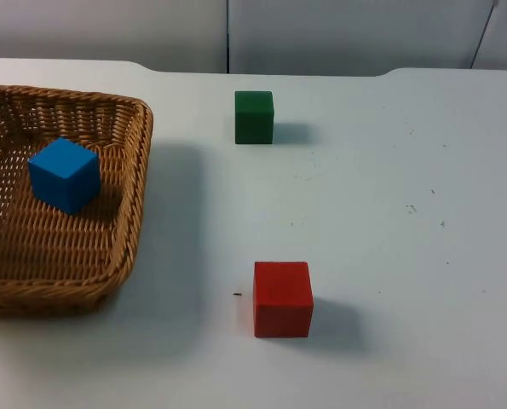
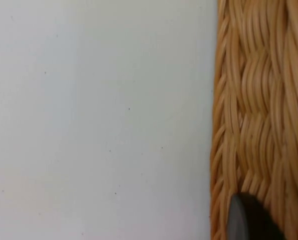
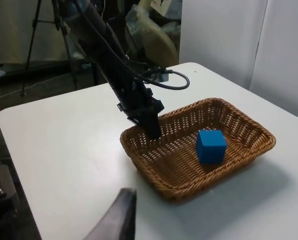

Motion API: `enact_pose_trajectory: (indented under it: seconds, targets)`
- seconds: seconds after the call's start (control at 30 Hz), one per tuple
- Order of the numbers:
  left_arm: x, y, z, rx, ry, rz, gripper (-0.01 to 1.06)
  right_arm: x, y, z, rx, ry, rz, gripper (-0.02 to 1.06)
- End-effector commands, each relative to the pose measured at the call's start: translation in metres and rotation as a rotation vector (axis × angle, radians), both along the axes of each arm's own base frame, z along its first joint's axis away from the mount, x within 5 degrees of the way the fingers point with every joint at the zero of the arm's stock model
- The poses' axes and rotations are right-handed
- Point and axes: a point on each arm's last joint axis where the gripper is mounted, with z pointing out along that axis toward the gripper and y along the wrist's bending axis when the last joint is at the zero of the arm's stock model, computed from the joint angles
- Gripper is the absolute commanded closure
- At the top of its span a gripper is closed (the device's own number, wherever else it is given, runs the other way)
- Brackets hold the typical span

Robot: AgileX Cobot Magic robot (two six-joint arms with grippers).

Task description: Pick up the basket with the left hand and place the blue cube into the basket with the right hand.

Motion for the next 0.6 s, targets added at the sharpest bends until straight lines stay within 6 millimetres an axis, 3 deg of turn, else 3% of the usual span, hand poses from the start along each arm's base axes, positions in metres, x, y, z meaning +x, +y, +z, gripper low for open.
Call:
enact_pose_trajectory:
  seconds: [0.0, 0.1, 0.23, 0.27, 0.4, 0.57]
  targets:
    - [0.0039, -0.0009, 0.0026, 0.007, -0.022, -0.001, 1.01, -0.0004, 0.0, -0.0007, 0.007, 0.005, 0.002, 0.0]
    - [0.0038, -0.0005, 0.0023, 0.015, -0.022, -0.005, 0.92, -0.0004, 0.0, -0.0007, 0.007, 0.005, 0.002, 0.0]
    - [0.0035, 0.0002, 0.0019, 0.027, -0.021, -0.012, 0.67, -0.0004, 0.0, -0.0007, 0.007, 0.005, 0.002, 0.0]
    - [0.0035, 0.0002, 0.0019, 0.027, -0.021, -0.012, 0.67, -0.0004, 0.0, -0.0007, 0.007, 0.005, 0.002, 0.0]
    - [0.0021, 0.0007, 0.0011, 0.057, -0.028, -0.066, 0.44, -0.0004, 0.0, -0.0007, 0.007, 0.005, 0.002, 0.0]
    - [0.0016, 0.0019, 0.0011, 0.085, -0.037, -0.097, 0.31, -0.0004, 0.0, -0.0007, 0.007, 0.005, 0.002, 0.0]
